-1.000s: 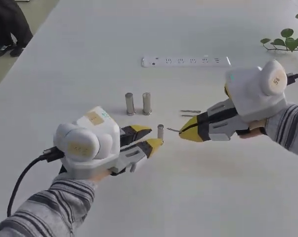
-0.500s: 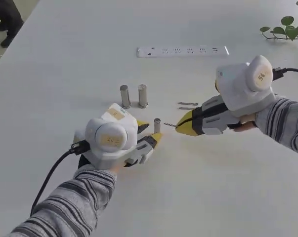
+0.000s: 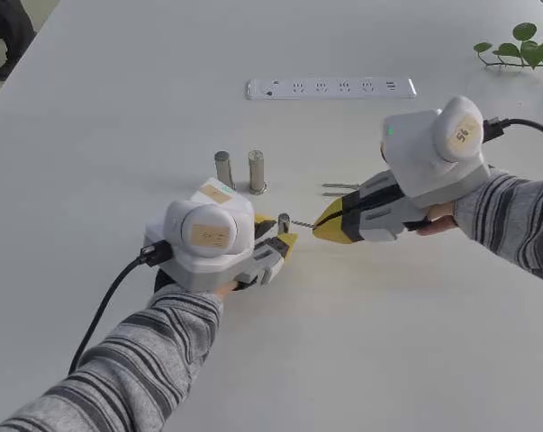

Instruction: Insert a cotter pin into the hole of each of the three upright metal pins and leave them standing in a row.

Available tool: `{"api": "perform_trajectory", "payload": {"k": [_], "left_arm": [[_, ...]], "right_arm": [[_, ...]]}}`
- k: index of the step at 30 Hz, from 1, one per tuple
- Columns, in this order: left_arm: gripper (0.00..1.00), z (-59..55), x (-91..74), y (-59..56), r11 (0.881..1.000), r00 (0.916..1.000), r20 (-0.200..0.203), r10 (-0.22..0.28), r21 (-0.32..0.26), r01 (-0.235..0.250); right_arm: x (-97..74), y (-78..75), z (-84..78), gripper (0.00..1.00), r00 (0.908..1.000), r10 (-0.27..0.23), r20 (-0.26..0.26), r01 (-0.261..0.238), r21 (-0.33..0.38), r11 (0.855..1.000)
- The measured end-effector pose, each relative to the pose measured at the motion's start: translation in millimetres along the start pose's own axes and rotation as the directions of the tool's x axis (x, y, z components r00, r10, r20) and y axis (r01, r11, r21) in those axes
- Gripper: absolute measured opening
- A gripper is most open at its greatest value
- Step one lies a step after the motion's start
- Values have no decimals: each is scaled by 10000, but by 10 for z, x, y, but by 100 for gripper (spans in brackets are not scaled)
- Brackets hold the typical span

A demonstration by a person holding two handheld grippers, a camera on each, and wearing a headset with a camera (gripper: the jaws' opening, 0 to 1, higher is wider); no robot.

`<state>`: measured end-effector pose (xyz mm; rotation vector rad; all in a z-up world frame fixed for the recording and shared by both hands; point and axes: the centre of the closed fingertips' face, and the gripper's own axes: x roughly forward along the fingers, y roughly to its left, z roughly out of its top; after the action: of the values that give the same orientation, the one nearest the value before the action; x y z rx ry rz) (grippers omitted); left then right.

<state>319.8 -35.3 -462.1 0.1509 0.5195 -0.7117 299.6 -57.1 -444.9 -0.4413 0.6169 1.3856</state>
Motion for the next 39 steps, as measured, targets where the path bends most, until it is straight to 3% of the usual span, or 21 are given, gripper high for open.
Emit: {"api": "perform_trajectory", "payload": {"k": [7,23,39], "left_arm": [[6,-21,31,-26,9999,10000,-55,-50,164,50],[6,-33,51,-29,9973,9991,82,426,602,-431],[5,-14,83,-25,9963,9960,338,822,235,-831]], "right_arm": [[19,5,34,0,9999,67,75,-67,2,10000],[44,-10,69,0,9992,1,-392,-28,-680,9977],[100,-21,150,0,9980,44,-624,-109,-1042,9945]]}}
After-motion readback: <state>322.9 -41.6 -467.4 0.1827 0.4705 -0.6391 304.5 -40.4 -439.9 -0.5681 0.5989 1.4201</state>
